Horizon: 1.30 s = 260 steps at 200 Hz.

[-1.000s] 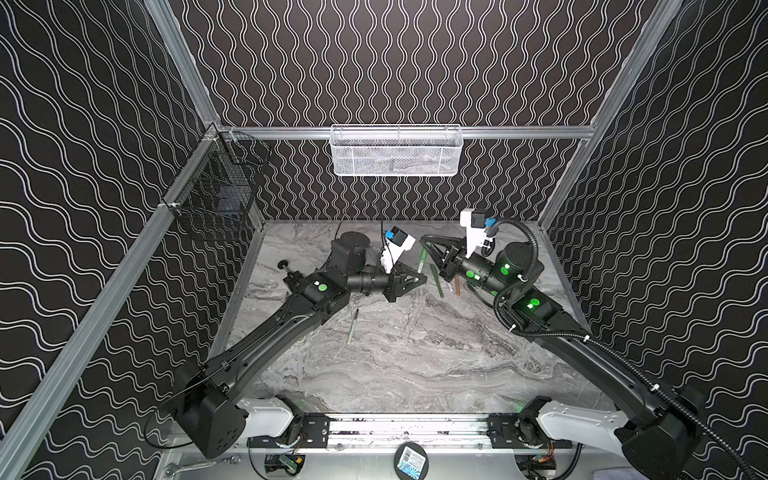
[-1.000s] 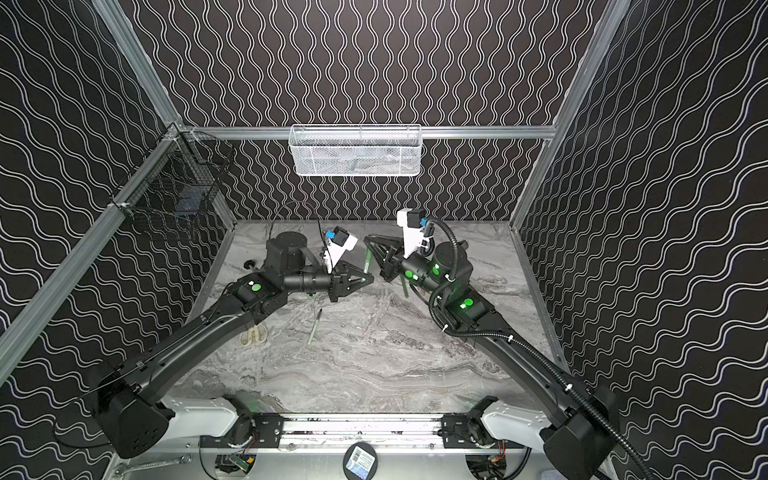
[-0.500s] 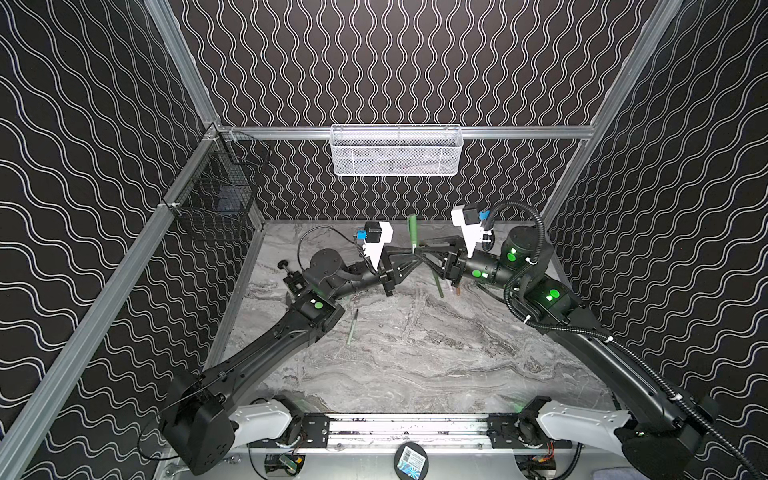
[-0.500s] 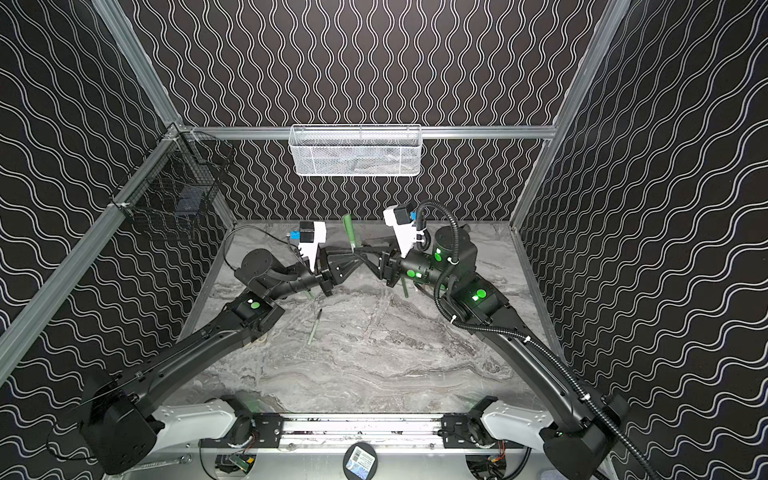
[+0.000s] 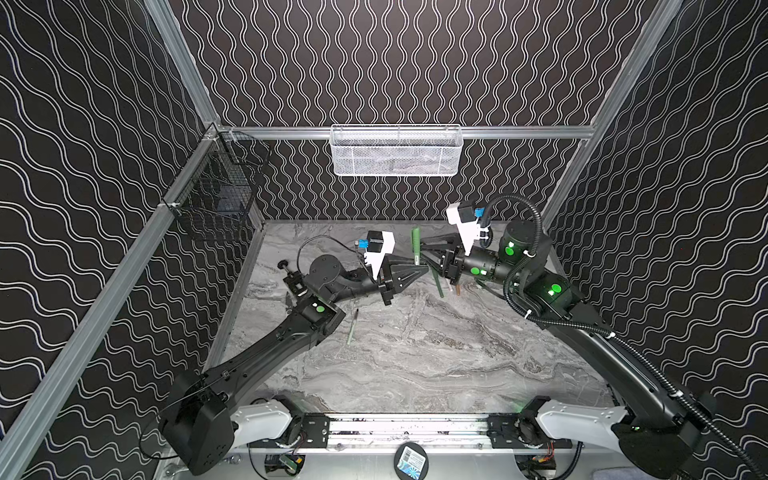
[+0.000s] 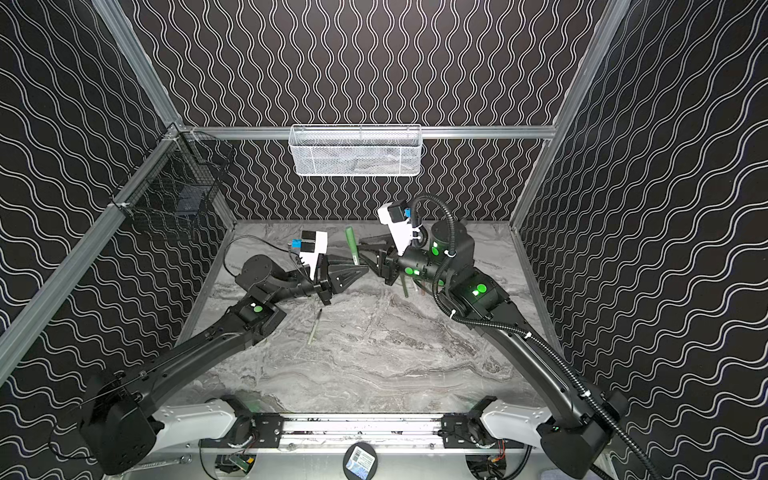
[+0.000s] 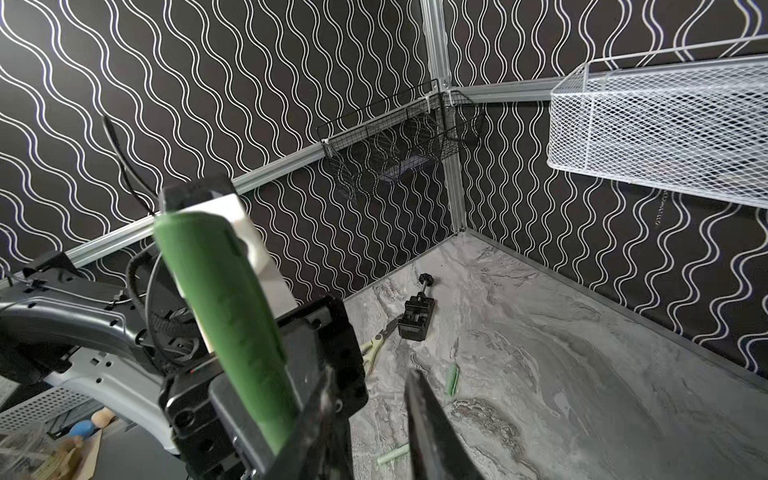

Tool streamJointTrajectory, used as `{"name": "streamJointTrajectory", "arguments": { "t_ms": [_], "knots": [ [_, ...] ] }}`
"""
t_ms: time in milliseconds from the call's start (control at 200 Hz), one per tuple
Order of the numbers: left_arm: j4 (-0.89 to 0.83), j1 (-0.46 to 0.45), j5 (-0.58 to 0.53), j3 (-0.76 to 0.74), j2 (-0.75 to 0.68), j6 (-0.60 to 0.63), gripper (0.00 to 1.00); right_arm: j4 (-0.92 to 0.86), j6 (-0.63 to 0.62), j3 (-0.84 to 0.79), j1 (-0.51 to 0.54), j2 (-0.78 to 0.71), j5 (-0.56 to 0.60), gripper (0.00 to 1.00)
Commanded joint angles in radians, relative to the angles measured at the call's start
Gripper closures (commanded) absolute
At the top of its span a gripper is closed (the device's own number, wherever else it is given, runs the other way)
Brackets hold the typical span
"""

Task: Insert the pens into the pen caps

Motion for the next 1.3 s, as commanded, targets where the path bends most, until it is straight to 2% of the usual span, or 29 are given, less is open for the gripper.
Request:
{"name": "streamJointTrajectory", "arguments": {
  "t_ms": [0, 135, 200, 295, 355, 470, 651, 781, 956, 1031, 1076, 1111, 1196, 1251, 1296],
  "knots": [
    [0.013, 0.007, -0.01, 0.0, 0.001, -0.021, 1.0, -0.017, -0.018, -0.015, 0.007, -0.01, -0.015, 0.71],
    [0.019, 0.011, -0.021, -0.009, -0.007, -0.024, 1.0, -0.045, -0.039, -0.061, 0.004, -0.068, 0.094, 0.73],
    [0.012, 0.014, -0.02, -0.009, -0.007, -0.02, 1.0, -0.064, -0.049, -0.067, 0.004, -0.097, 0.096, 0.81],
    [0.019, 0.017, -0.015, -0.005, 0.001, -0.029, 1.0, -0.074, -0.051, -0.06, 0.005, -0.121, 0.077, 0.81],
    [0.029, 0.018, -0.015, -0.004, 0.008, -0.04, 1.0, -0.074, -0.047, -0.051, 0.005, -0.117, 0.043, 0.8],
    [0.029, 0.02, -0.013, -0.001, 0.013, -0.042, 1.0, -0.079, -0.052, -0.024, 0.023, -0.08, -0.003, 0.68],
    [0.028, 0.02, -0.011, -0.003, 0.01, -0.043, 1.0, -0.033, -0.045, -0.007, 0.036, -0.022, -0.021, 0.65],
    [0.028, 0.02, -0.005, -0.007, 0.011, -0.045, 1.0, 0.007, -0.032, -0.004, 0.037, 0.003, -0.018, 0.71],
    [0.027, 0.02, 0.002, -0.008, 0.014, -0.046, 1.0, 0.039, -0.02, 0.007, 0.038, 0.027, -0.024, 0.92],
    [0.017, 0.02, -0.009, -0.009, 0.013, -0.041, 1.0, 0.05, -0.013, 0.005, 0.037, 0.03, -0.026, 0.97],
    [0.005, 0.02, -0.031, -0.014, 0.008, -0.038, 0.83, 0.064, -0.005, 0.0, 0.037, 0.028, -0.012, 0.99],
    [0.001, 0.019, -0.041, -0.019, 0.005, -0.035, 0.75, 0.081, 0.0, -0.006, 0.037, 0.025, 0.001, 1.0],
    [-0.043, 0.021, -0.093, -0.024, -0.009, -0.019, 0.43, 0.081, 0.004, 0.012, 0.031, 0.031, 0.08, 1.0],
    [-0.08, 0.02, -0.147, -0.03, -0.022, -0.007, 0.34, 0.068, 0.021, 0.053, 0.0, 0.048, 0.116, 1.0],
    [-0.115, 0.02, -0.209, -0.031, -0.032, -0.003, 0.31, 0.06, 0.05, 0.091, -0.033, 0.067, 0.136, 1.0]
  ]
}}
